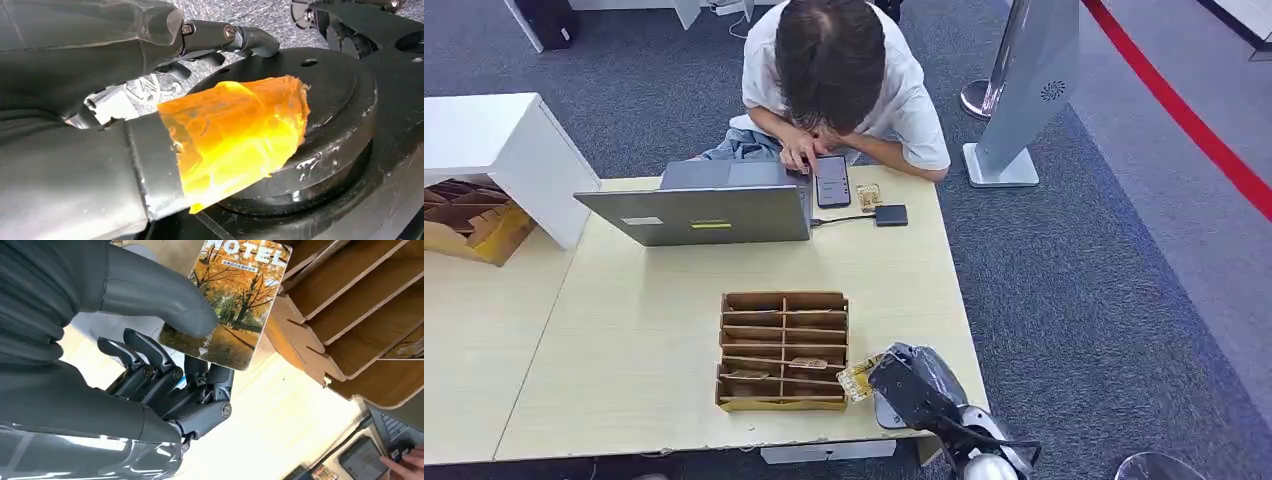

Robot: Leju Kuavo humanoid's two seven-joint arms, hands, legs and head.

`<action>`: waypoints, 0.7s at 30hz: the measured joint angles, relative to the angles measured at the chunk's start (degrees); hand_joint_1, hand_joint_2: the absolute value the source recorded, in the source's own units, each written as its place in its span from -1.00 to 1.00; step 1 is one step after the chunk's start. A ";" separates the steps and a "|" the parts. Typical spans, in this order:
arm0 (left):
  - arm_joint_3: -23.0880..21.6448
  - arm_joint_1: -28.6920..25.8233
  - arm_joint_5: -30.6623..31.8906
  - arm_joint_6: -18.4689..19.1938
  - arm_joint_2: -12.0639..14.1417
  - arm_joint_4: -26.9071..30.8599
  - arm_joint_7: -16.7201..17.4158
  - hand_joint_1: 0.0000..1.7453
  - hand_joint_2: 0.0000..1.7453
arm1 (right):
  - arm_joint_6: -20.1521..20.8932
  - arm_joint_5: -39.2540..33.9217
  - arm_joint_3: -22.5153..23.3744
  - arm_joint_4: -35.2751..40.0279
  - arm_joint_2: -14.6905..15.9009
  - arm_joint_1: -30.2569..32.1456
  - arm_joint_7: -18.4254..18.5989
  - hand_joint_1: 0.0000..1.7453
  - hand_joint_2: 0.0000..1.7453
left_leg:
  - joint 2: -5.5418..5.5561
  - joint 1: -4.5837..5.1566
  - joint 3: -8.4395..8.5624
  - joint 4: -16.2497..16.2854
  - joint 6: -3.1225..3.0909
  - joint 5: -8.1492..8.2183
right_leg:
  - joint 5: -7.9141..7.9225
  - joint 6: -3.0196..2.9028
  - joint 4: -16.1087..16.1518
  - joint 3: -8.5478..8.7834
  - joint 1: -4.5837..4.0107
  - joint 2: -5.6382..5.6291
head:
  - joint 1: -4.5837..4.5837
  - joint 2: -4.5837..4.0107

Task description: Pass the card to the sensor for recognition and then transmit it.

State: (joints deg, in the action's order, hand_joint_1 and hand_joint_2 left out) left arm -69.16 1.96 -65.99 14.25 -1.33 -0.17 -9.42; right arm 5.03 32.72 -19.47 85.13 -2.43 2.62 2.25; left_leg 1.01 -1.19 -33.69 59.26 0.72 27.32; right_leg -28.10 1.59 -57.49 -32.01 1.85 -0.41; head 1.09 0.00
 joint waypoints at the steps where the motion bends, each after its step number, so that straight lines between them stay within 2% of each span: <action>1: 0.00 0.00 -0.02 -0.04 -0.02 0.02 -0.02 -1.00 -1.00 | 0.00 0.00 0.11 0.00 0.00 -0.02 0.00 1.00 1.00 | 0.00 0.00 0.00 0.00 0.00 0.00 | 0.00 0.00 0.00 0.00 0.00 0.00 | -0.02 0.00; 21: 0.00 -0.15 -0.46 -0.39 -0.15 0.00 -0.33 -1.00 -1.00 | 0.09 0.02 2.84 0.02 0.00 -0.20 0.00 1.00 1.00 | 0.00 0.00 0.00 0.00 0.00 0.00 | 0.00 0.00 0.00 0.00 0.00 0.00 | 0.00 0.00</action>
State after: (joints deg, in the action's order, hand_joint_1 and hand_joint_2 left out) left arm -69.16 1.80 -66.44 13.86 -1.49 -0.17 -9.75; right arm 5.11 32.74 -16.63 85.15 -2.43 2.42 2.25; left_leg 1.01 -1.19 -33.69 59.26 0.72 27.32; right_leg -28.10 1.60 -57.49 -32.01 1.86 -0.41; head 1.09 0.00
